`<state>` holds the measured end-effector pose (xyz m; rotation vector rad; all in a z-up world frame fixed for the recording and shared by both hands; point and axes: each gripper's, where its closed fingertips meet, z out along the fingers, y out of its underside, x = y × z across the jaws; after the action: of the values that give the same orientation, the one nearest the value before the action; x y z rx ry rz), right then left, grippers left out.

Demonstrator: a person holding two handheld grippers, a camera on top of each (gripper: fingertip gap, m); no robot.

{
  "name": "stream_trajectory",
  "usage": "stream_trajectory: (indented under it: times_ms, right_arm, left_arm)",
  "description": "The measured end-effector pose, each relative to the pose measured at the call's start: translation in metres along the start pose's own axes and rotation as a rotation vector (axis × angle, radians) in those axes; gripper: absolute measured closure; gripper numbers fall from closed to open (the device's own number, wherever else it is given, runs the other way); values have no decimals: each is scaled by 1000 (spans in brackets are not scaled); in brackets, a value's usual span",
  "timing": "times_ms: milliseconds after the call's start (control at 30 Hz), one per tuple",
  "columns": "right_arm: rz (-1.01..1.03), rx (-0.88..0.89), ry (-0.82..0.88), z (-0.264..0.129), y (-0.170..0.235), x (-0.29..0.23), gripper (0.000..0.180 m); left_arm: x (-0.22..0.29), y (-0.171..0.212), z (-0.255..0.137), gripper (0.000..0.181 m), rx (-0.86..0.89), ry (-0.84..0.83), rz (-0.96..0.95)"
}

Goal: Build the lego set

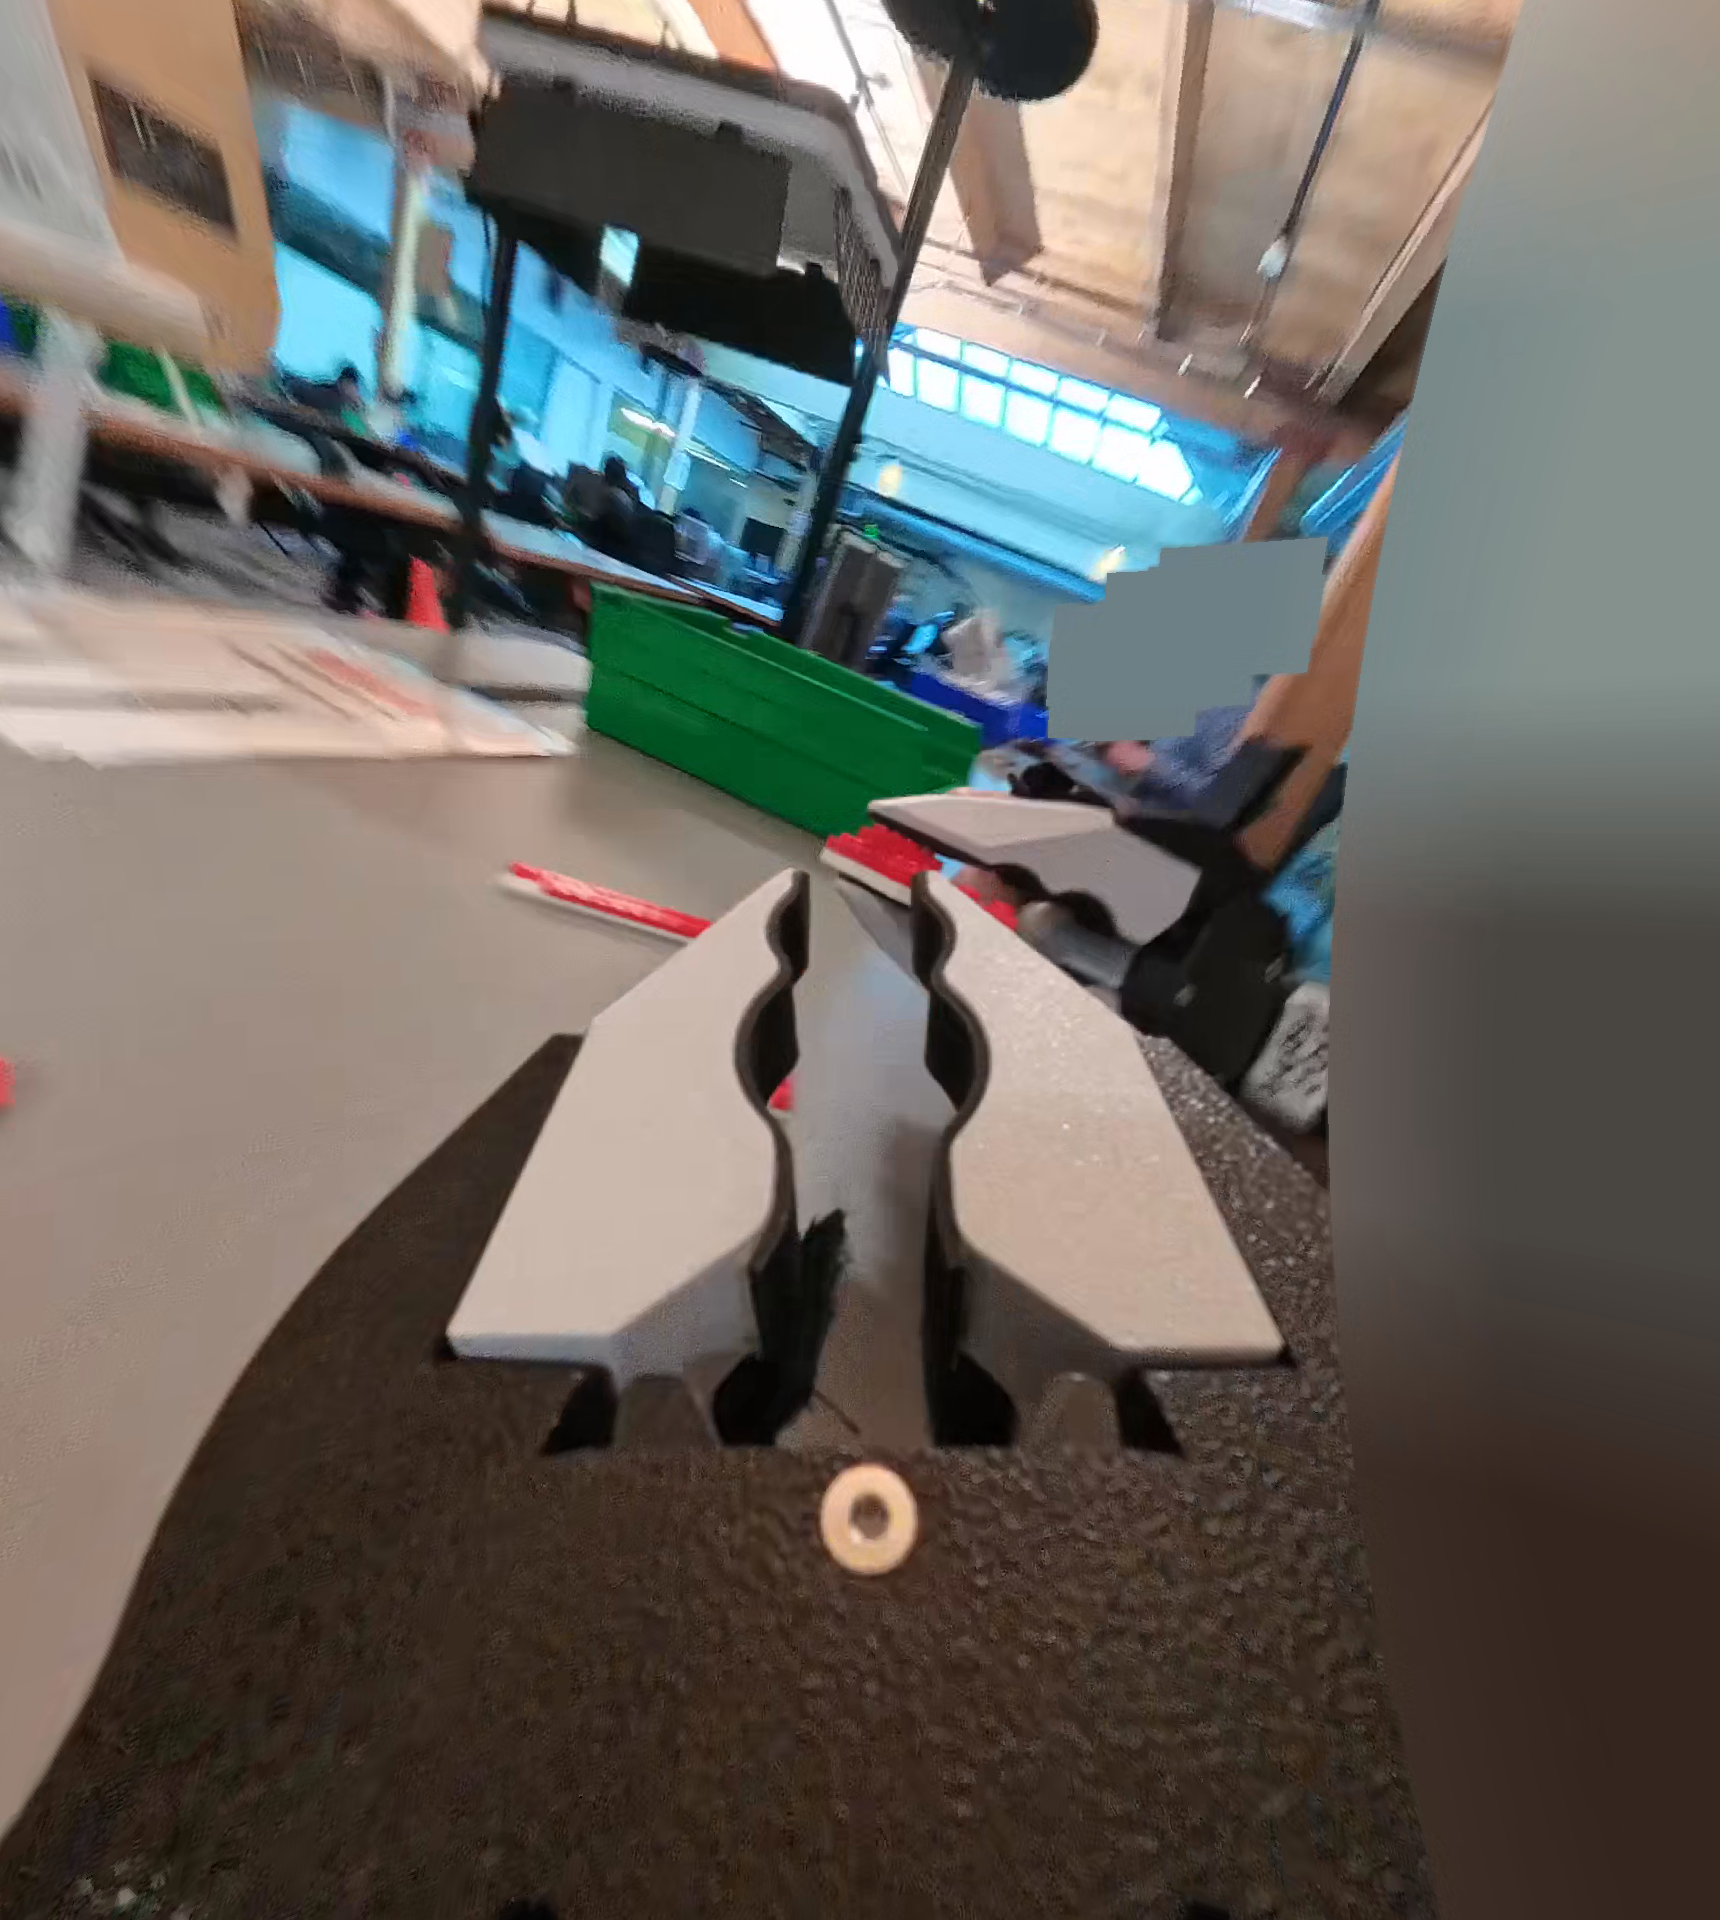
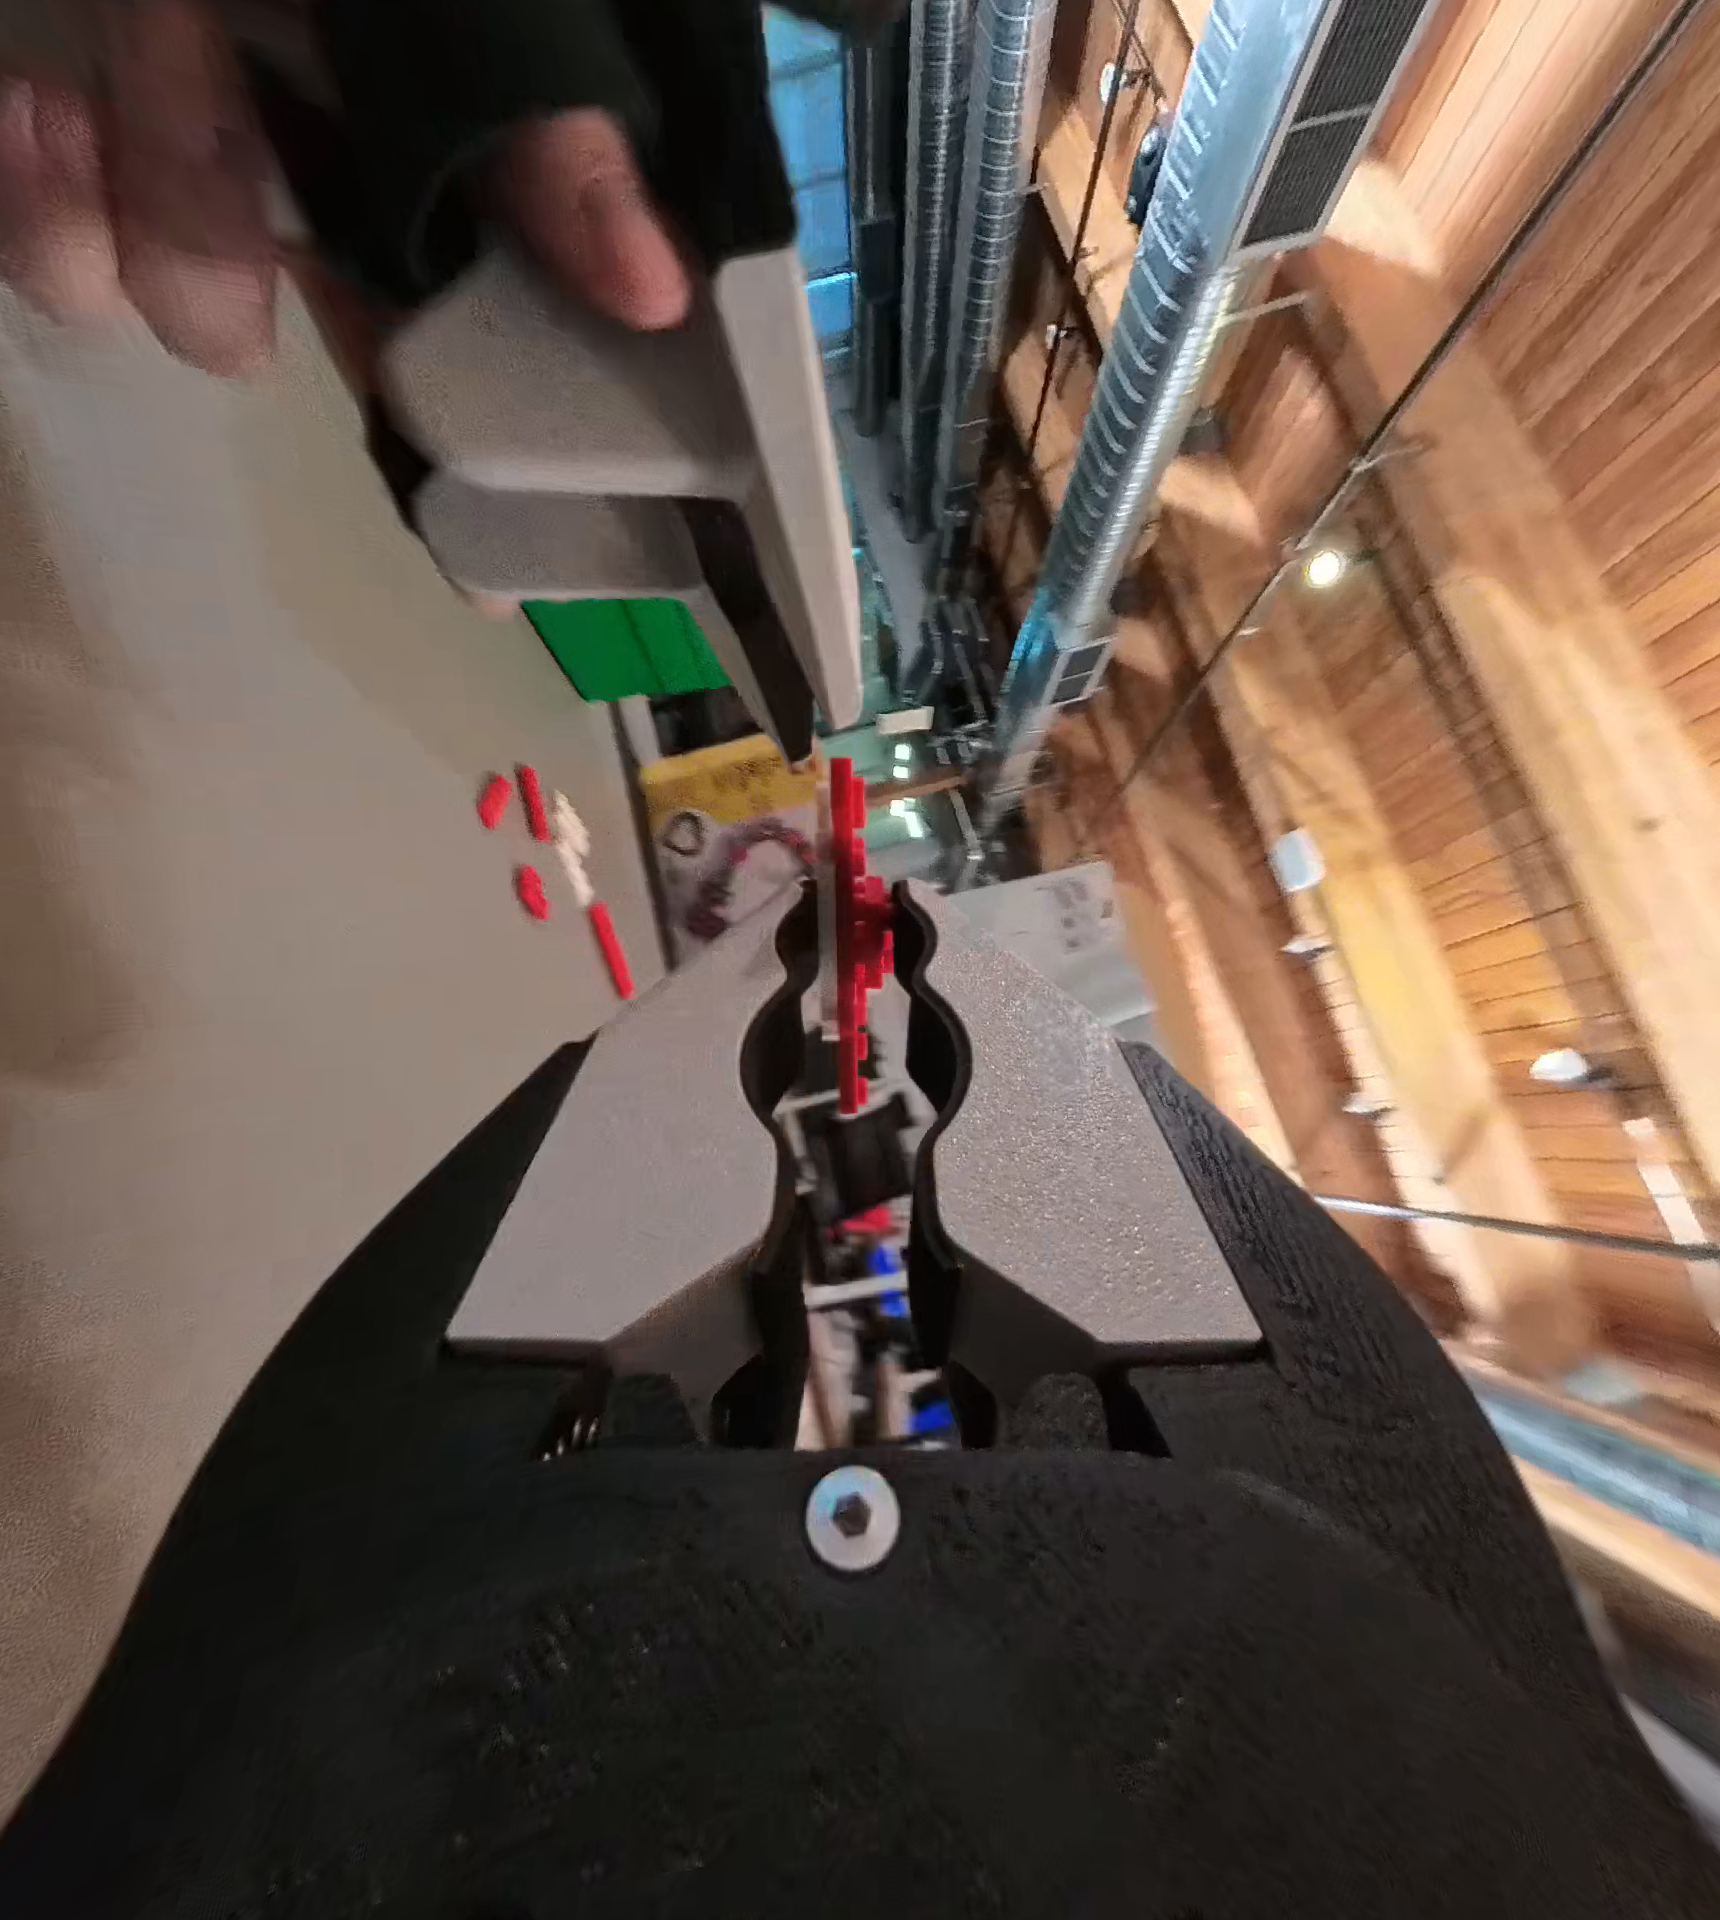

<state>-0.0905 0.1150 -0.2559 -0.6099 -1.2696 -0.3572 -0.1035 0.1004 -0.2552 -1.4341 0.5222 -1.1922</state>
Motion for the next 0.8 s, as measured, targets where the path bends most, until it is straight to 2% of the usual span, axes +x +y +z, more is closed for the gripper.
stream_trajectory:
  times_ms: [100, 200, 467, 600, 800]
  right_arm:
    - [-152, -10, 55, -2, -1, 3, 169]
    - [-212, -7, 75, -2, -4, 5, 169]
    - [-308, -10, 74, -3, -10, 1, 168]
    - [-372, -44, 45, -2, -4, -6, 169]
    - [-342, -86, 12, 2, 3, -14, 169]
  left_arm:
    - [4, 9, 7, 162, -60, 108, -334]
    - [14, 7, 10, 159, -37, 195, -480]
    - [16, 13, 14, 172, -61, 197, -576]
    - [9, 21, 15, 174, -95, 140, -573]
    - [1, 26, 15, 175, -86, 95, -586]
